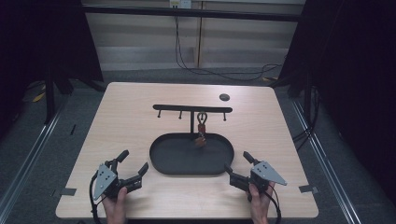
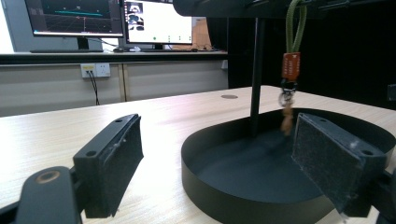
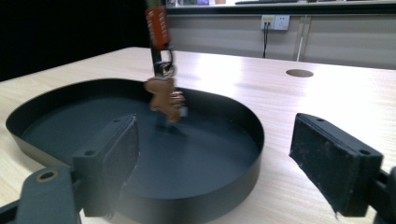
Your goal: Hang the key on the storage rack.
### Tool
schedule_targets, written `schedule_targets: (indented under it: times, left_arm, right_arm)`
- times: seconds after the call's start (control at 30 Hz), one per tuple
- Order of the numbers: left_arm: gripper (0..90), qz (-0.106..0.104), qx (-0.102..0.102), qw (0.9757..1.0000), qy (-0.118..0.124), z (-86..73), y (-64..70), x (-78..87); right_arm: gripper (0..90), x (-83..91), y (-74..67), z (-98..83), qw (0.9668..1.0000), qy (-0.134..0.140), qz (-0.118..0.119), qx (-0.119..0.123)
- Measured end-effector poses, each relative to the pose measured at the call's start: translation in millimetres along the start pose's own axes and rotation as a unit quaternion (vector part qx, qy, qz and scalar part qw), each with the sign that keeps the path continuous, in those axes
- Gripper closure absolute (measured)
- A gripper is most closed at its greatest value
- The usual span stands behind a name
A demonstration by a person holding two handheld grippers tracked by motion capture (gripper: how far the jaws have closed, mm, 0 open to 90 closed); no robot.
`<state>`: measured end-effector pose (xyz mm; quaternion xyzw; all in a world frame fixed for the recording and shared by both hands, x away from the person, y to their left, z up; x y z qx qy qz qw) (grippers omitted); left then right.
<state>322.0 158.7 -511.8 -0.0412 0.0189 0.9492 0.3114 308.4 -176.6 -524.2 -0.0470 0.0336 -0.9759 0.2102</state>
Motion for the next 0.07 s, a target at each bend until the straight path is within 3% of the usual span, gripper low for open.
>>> schedule_targets:
  times: [0.07]
  left_arm:
    - [15.8, 0.002, 0.0, 1.0, 0.0, 0.1, -0.3, 0.0]
  right_arm:
    - [13.7, 5.4, 3.5, 3.3, 0.9997, 0.024, -0.003, 0.0]
Point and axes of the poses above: each handheld gripper's, and its own axes: x roughly backward along the jaws, z roughly out of its top, y roughly to its right, the point moved 10 cm from there along -x, roughly forward along the jaws, and after that the axes turned 6 degrees about y, right-handed, at the moved point
